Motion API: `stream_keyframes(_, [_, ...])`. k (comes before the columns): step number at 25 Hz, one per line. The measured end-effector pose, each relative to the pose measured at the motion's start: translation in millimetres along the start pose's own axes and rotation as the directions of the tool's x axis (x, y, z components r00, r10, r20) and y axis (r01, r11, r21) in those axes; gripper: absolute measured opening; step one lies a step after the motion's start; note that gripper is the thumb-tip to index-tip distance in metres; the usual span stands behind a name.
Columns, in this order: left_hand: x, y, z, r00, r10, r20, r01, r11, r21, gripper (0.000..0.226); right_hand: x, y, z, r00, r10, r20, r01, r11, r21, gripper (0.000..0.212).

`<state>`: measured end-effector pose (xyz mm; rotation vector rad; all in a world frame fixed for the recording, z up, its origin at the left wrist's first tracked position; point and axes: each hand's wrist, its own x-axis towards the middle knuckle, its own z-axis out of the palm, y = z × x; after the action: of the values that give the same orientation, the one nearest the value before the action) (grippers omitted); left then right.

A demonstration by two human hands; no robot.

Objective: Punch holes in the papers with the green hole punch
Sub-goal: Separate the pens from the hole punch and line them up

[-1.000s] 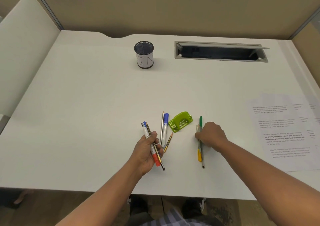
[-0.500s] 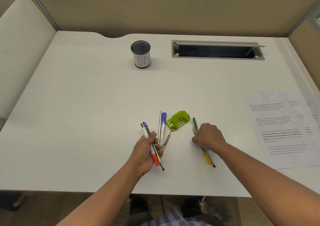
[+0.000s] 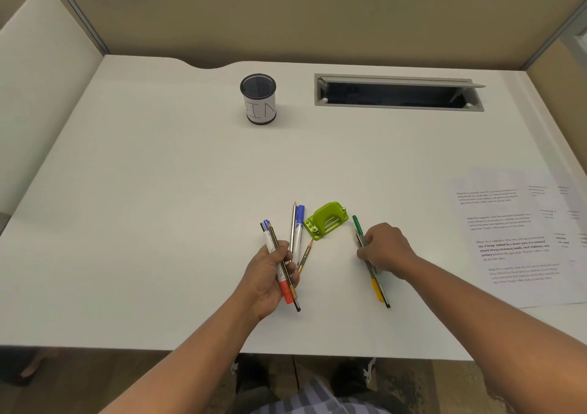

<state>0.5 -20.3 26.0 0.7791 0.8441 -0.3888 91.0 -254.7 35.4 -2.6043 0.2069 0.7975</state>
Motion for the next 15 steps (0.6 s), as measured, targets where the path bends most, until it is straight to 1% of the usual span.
stream_keyframes(2, [-1.6,-0.7,-0.3,1.000,0.016,0.024,-0.017,0.998,0.055,0.019,-5.7,-7.5,-7.1,1.000,-0.025,0.004,0.024,0.988,0.151,0.028])
stream_keyframes(3, [-2.6,-1.2,0.9,0.999,0.014,0.044,-0.017,0.997,0.070,0.026,-10.2,-15.8,-10.2,0.998,-0.062,0.016,0.056,0.969,0.240,0.024])
stream_keyframes(5, [-5.7,-1.7,5.2,0.994,-0.013,0.112,0.006,0.998,0.063,0.047,-22.7,-41.3,-13.0,0.985,-0.156,0.068,0.111,0.893,0.436,0.016])
stream_keyframes(7, [-8.6,-1.2,11.6,0.977,-0.039,0.211,0.028,0.998,0.053,0.072,-35.5,-69.4,-10.8,0.965,-0.241,0.101,0.152,0.830,0.536,0.024])
stream_keyframes(9, [-9.4,-2.1,16.3,0.956,-0.031,0.291,0.009,0.997,0.077,0.092,-47.4,-91.6,-5.1,0.953,-0.291,0.086,0.206,0.830,0.518,0.026])
stream_keyframes(10, [-10.5,-3.1,18.8,0.951,-0.029,0.307,0.003,0.996,0.085,0.095,-52.2,-99.4,-1.5,0.950,-0.305,0.063,0.241,0.847,0.474,0.026])
stream_keyframes(12, [-13.0,-4.6,22.9,0.955,-0.032,0.294,0.005,0.996,0.091,0.093,-58.7,-109.0,6.4,0.942,-0.335,0.007,0.312,0.883,0.350,0.024])
stream_keyframes(15, [-14.9,-5.0,25.6,0.974,-0.031,0.223,0.005,0.993,0.117,0.086,-62.2,-116.3,14.0,0.920,-0.386,-0.070,0.392,0.899,0.196,0.014])
